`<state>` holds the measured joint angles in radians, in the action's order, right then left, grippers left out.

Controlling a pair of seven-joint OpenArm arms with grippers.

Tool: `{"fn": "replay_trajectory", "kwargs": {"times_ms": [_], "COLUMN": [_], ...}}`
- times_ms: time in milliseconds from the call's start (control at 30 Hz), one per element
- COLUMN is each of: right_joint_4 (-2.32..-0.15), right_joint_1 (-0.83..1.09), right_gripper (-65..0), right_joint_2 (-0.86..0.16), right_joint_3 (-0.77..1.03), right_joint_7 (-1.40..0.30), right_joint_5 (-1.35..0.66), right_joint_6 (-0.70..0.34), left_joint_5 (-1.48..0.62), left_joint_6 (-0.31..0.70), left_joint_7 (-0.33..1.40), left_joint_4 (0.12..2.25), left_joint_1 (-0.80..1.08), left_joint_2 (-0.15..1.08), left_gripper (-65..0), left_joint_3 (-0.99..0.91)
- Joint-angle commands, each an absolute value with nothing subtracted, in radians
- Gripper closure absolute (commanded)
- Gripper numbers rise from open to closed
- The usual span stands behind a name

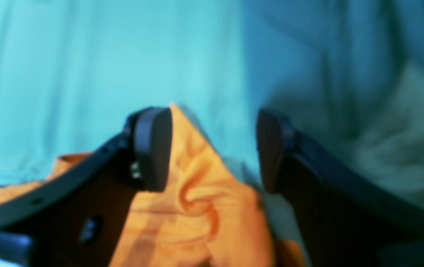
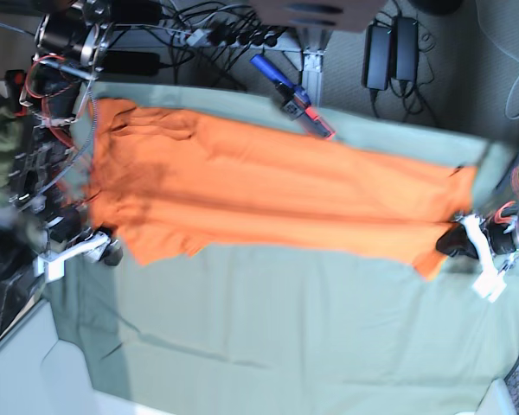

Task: Fold the T-shirt properly
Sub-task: 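Fold the grasped edge over onto the shirt body with both grippers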

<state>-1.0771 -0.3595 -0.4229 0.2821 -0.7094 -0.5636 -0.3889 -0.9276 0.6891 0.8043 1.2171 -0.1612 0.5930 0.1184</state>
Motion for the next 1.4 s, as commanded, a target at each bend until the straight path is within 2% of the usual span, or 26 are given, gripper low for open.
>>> {"fn": "replay_trajectory", "kwargs": {"times_ms": [0,300,367,533,733,900,1067,1367], "right_joint_4": [-1.069,-1.017,-1.017,-1.017,-1.026,-1.138,-1.333,-1.565], "right_joint_1": [-0.398,-0.407,-0.406,-0.407,-0.406,-0.382,-0.263,-0.007], "right_gripper": [-36.4,-35.5,-28.5,-0.3,0.0,0.0,0.0,0.0], "right_joint_2": [-0.434,-0.375,-0.369,-0.366,-0.367,-0.376,-0.416,-0.429], "right_joint_3": [0.275,0.13,0.102,0.09,0.092,0.108,0.148,0.231], "right_joint_7": [-0.668,-0.65,-0.651,-0.651,-0.67,-0.784,-0.836,-0.846], "right_joint_5": [-0.575,-0.519,-0.517,-0.512,-0.513,-0.549,-0.596,-0.622], "right_joint_6": [-0.479,-0.479,-0.479,-0.479,-0.479,-0.479,-0.479,-0.479], "left_joint_5": [-0.943,-0.943,-0.942,-0.942,-0.943,-1.04,-1.029,-0.979], "left_joint_6": [0.698,0.698,0.698,0.698,0.698,0.698,0.698,0.698], "left_joint_7": [0.786,0.782,0.783,0.783,0.788,0.918,0.91,0.894], "left_joint_4": [1.232,1.232,1.232,1.232,1.232,1.286,1.414,1.42], "left_joint_1": [-0.179,-0.179,-0.179,-0.179,-0.18,-0.17,-0.13,-0.127], "left_joint_2": [0.61,0.609,0.609,0.61,0.611,0.624,0.651,0.651], "left_gripper": [0.0,0.0,0.0,0.0,0.0,0.0,0.0,0.0], "left_joint_3": [0.11,0.11,0.11,0.11,0.11,0.11,0.11,0.11]}}
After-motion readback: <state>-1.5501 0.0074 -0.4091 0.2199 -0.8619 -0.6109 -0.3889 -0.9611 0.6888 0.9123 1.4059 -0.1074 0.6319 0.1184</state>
